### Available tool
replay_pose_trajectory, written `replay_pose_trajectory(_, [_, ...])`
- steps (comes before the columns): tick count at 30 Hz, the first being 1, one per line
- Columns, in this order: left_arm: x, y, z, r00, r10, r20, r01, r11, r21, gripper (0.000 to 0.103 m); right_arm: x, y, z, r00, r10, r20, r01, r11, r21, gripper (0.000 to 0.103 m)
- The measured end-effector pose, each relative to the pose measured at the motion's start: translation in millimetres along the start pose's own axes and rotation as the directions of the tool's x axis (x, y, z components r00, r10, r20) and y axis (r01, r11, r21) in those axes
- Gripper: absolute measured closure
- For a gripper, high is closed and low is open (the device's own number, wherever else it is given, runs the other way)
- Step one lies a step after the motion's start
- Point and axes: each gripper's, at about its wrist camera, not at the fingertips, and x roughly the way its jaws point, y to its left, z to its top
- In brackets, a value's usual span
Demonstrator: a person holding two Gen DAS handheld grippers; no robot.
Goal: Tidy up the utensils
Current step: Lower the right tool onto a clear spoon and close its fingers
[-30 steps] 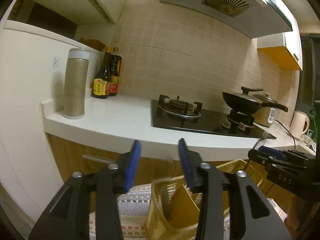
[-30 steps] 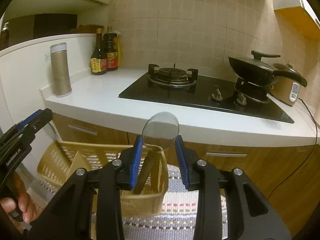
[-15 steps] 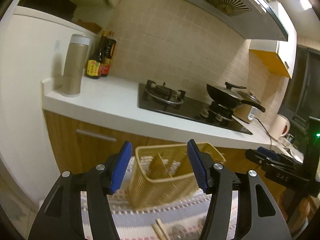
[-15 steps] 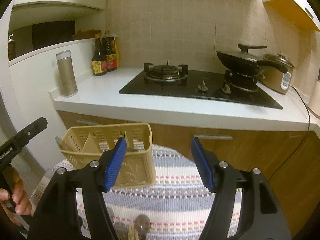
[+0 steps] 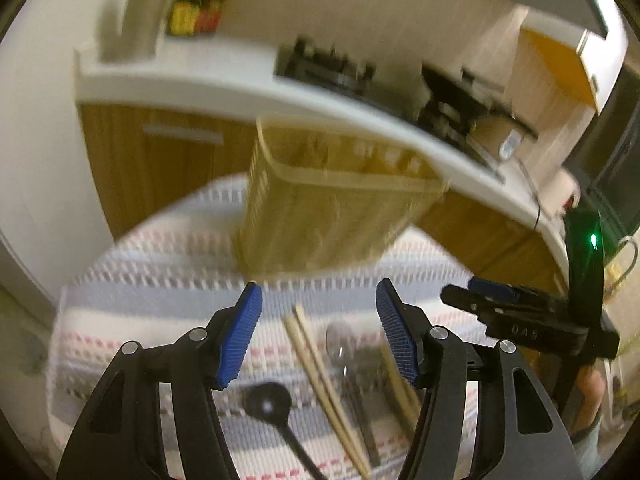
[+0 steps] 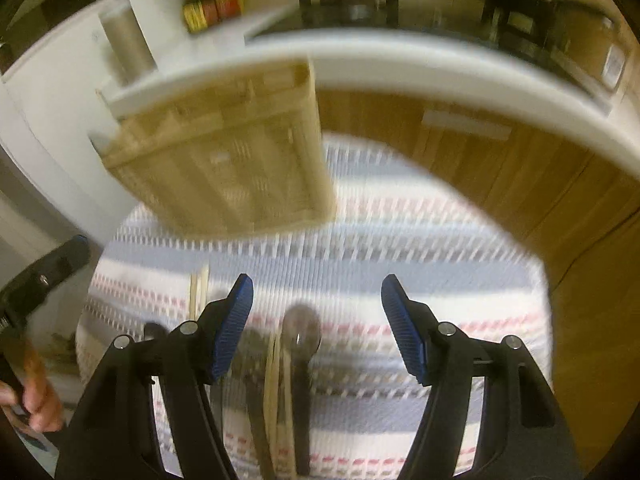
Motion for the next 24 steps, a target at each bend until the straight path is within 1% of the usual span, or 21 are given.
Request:
replay_pose_trajectory(2, [14.9, 0.3, -6.7, 0.998, -0.016, -0.053, 0.016, 1.000, 0.001, 0.045, 18.1, -7.3, -6.5, 0.997, 0.024, -0.068, -0.022, 0.999, 0.029, 0.041])
replay_pose_trajectory(3, [23.8, -0.2, -9.7, 0.996, -0.036, -0.083, 0.036, 0.999, -0.002, 0.045, 27.3, -11.3, -10.2, 0.994, 0.035, -0.101, -0.031, 0.998, 0.046, 0.042])
replay_pose_trajectory(5, [35.8, -0.8, -13.2, 0.991, -0.058, -0.119, 0.057, 0.998, -0.008, 0.045, 41.3, -16.2, -15.9, 0.987, 0.066, -0.149, -0.055, 0.996, 0.077, 0.047])
replay_pose_trajectory(7, [48.0, -2.3, -15.7, 0.987, -0.069, -0.147, 0.069, 0.998, -0.008, 0.045, 50.7, -20.9, -20.8, 0.979, 0.091, -0.180, -0.074, 0.992, 0.101, 0.048])
replay_pose_trajectory(9, [59.4, -5.4, -17.5, 0.983, -0.063, -0.171, 0.065, 0.998, 0.002, 0.045, 57.1, -22.0, -25.0, 0.974, 0.105, -0.199, -0.084, 0.990, 0.113, 0.050])
replay_pose_trajectory(13, [77.8, -13.5, -20.9, 0.981, -0.025, -0.194, 0.033, 0.999, 0.040, 0.045, 63.0, -11.4, -31.2, 0.974, 0.094, -0.205, -0.081, 0.994, 0.075, 0.050])
replay_pose_trajectory(14, [82.1, -15.2, -20.4, 0.980, -0.019, -0.200, 0.027, 0.999, 0.040, 0.047, 61.4, -6.8, -32.0, 0.976, 0.089, -0.200, -0.079, 0.995, 0.058, 0.051])
replay_pose_trajectory(16, [92.1, -15.2, -21.1, 0.977, -0.019, -0.214, 0.025, 0.999, 0.026, 0.047, 63.6, 0.0, -35.0, 0.977, 0.087, -0.196, -0.084, 0.996, 0.025, 0.052])
replay_pose_trajectory(18, [99.3, -17.5, -19.8, 0.975, -0.021, -0.220, 0.025, 1.000, 0.014, 0.047, 64.8, 7.3, -35.8, 0.981, 0.058, -0.186, -0.061, 0.998, -0.010, 0.053])
replay_pose_trajectory(22, [107.4, -21.7, -19.9, 0.972, -0.021, -0.235, 0.027, 0.999, 0.022, 0.047, 68.9, 22.8, -42.0, 0.988, -0.019, -0.152, 0.005, 0.996, -0.087, 0.065])
replay_pose_trajectory(24, [111.3, -26.2, -19.6, 0.971, -0.004, -0.238, 0.012, 0.999, 0.034, 0.047, 73.9, 33.3, -46.1, 0.989, -0.051, -0.136, 0.035, 0.993, -0.116, 0.067])
